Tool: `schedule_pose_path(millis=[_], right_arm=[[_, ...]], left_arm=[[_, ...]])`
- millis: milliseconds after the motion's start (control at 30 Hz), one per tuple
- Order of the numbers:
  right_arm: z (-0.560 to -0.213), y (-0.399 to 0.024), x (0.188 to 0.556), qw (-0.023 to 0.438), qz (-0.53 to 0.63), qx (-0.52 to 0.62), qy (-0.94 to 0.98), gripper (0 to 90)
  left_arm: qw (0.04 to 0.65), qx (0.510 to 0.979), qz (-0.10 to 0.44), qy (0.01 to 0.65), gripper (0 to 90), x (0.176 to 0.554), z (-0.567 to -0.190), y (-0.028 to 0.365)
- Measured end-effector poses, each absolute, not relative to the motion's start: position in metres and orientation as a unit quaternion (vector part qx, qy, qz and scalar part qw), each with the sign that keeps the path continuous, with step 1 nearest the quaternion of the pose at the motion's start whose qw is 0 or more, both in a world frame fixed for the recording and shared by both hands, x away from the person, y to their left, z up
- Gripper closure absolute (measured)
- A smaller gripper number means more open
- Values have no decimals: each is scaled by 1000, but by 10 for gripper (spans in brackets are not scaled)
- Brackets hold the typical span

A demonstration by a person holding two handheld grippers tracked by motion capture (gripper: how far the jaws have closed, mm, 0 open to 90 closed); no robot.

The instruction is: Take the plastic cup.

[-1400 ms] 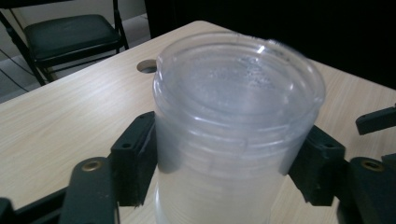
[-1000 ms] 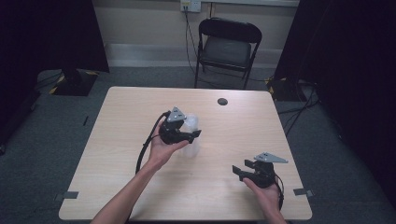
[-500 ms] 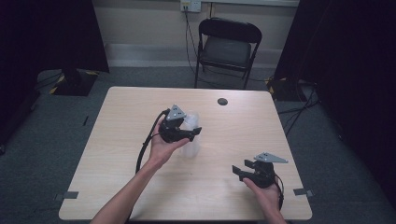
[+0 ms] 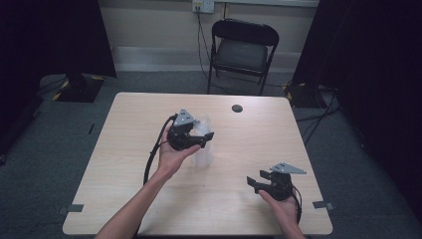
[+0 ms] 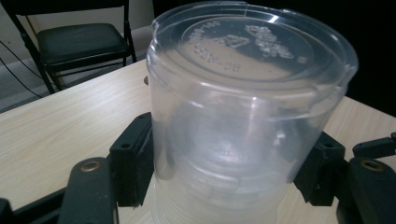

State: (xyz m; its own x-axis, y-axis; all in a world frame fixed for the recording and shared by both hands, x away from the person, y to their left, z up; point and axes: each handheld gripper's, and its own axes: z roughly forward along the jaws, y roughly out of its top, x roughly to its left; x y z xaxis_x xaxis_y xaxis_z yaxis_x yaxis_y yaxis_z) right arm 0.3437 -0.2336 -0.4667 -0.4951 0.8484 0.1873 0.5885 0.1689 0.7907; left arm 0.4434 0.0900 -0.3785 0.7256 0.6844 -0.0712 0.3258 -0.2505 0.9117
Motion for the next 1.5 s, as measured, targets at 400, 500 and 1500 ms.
schedule_pose_path(millis=[400, 500, 1500], right_arm=[[-467, -234, 344, 152, 432, 481, 747, 355], [-467, -234, 344, 151, 433, 482, 747, 355], [-468, -232, 346, 145, 431, 483, 748, 357]], left_arm=[[532, 761, 164, 333, 329, 444, -372, 90], [534, 761, 168, 329, 331, 443, -369, 90], [564, 730, 192, 335, 356, 439, -339, 101]])
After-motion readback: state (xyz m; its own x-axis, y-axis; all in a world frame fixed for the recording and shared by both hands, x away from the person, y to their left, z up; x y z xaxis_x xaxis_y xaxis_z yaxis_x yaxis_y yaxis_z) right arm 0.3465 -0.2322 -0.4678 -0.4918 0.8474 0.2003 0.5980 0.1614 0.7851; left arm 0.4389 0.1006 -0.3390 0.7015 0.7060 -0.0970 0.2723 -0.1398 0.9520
